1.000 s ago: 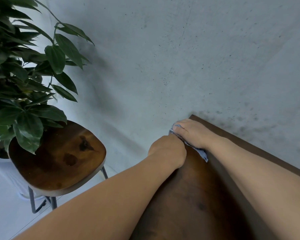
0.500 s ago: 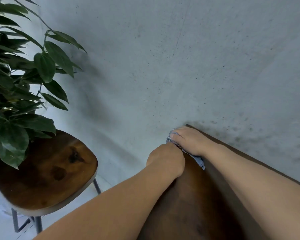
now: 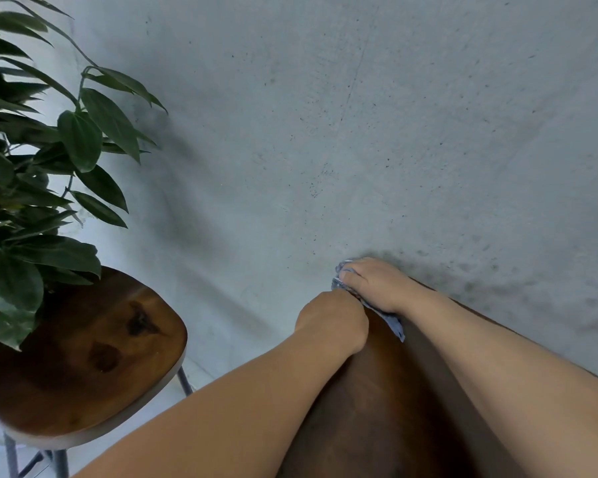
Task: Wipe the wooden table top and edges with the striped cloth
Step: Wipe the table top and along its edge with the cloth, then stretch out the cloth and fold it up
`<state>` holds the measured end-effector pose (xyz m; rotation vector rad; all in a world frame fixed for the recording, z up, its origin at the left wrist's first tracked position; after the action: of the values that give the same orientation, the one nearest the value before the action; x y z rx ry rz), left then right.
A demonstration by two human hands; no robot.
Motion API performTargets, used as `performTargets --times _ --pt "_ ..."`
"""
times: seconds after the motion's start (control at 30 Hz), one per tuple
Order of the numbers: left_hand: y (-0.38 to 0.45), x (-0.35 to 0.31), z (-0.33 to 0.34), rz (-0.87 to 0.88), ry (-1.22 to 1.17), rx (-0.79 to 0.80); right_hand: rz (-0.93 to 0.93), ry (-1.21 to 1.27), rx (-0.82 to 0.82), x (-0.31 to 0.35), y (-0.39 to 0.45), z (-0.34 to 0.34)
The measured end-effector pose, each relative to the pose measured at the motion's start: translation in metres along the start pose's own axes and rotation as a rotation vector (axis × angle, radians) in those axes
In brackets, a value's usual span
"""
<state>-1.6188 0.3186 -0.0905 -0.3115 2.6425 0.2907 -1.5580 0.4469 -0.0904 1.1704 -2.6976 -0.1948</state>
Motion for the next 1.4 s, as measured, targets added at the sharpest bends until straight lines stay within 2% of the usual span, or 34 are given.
performTargets --times 0.4,0.53,0.6,0.7,0.8,0.93,1.07,1.23,1.4 --pt "0.011 -0.001 0.000 -0.033 -0.060 0.000 0.159 -0.063 0.006 -0.012 0.019 -0.003" --pt "0.018 -0.001 0.003 -0.070 -0.113 0.013 0.174 0.031 -0.042 -0.003 0.010 -0.007" --pt "0.020 0.008 0.002 -0.179 -0.257 -0.029 0.237 0.221 -0.062 0.006 -0.003 -0.012" --pt "0.023 0.026 -0.007 -0.317 -0.483 -0.162 0.466 0.650 -0.080 0.011 -0.025 -0.021" --pt "0.025 0.030 -0.014 -0.197 -0.510 -0.184 0.702 1.064 -0.106 0.014 -0.047 -0.034" --pt "0.023 0.020 -0.031 -0.022 -0.553 -0.216 0.816 1.287 -0.135 0.016 -0.070 -0.056" --pt "0.023 0.003 -0.053 0.063 -0.472 -0.303 0.806 1.256 -0.194 0.014 -0.088 -0.080" --pt "0.029 -0.018 -0.087 0.106 -0.514 -0.375 0.731 1.059 -0.351 0.008 -0.103 -0.126" --pt "0.022 -0.046 -0.120 0.184 -0.556 -0.329 0.685 0.876 -0.540 0.011 -0.129 -0.176"
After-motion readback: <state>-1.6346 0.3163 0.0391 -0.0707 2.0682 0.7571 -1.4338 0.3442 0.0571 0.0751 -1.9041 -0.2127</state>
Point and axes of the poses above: each hand's wrist, its own y-axis towards the middle knuckle, its own z-axis out of the palm, x = y × z, the point moved 3 cm from there along y, towards the middle knuckle, and after that the axes turned 14 degrees about -x, right-handed, at the moved point
